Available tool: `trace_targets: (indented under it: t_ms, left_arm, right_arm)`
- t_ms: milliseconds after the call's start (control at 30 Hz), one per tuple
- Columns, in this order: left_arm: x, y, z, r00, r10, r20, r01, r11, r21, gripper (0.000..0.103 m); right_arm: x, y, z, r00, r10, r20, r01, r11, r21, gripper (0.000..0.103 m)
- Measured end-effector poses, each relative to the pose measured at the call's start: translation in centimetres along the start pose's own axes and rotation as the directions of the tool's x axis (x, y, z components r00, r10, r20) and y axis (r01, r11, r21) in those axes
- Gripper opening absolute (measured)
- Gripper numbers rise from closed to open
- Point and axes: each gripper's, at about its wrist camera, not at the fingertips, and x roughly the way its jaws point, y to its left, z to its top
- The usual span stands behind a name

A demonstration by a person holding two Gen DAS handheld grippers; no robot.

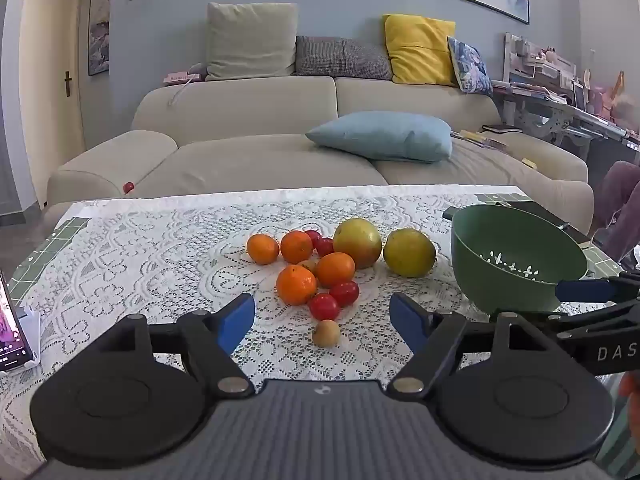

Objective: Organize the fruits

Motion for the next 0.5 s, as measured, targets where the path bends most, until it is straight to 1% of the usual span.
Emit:
trace_targets:
  t_ms: [167, 300, 333, 500]
  left_arm:
    - [0.0, -0.3, 0.0, 1.000, 0.001, 0.004, -0.001, 1.000, 0.008, 0.090]
    - [0.1, -1.1, -0.1, 1.000, 0.002, 0.005, -0.002, 1.000, 0.016, 0.090]
    - [-0.2, -0.2, -0.3, 1.000, -0.002, 0.001, 0.002, 1.000, -0.006, 0.090]
    - [-0.2, -0.1, -0.2, 1.000, 0.000, -0.002, 0.000, 1.000, -0.005, 0.090]
  right_arm:
    - [-0.2, -0.1, 0.1, 1.000, -0.003, 0.001, 0.003, 1.000, 0.002, 0.099]
    - [-0.4, 0.7, 0.0, 1.000, 0.002, -0.004, -0.002, 1.000, 0.002, 0.099]
    - [-0.3, 0.8, -0.1, 1.000, 0.004, -0.005, -0.004, 1.000, 0.002, 0.099]
    - [0.0, 0.5, -0.1, 1.000, 0.010, -0.010, -0.010, 1.000, 0.000, 0.099]
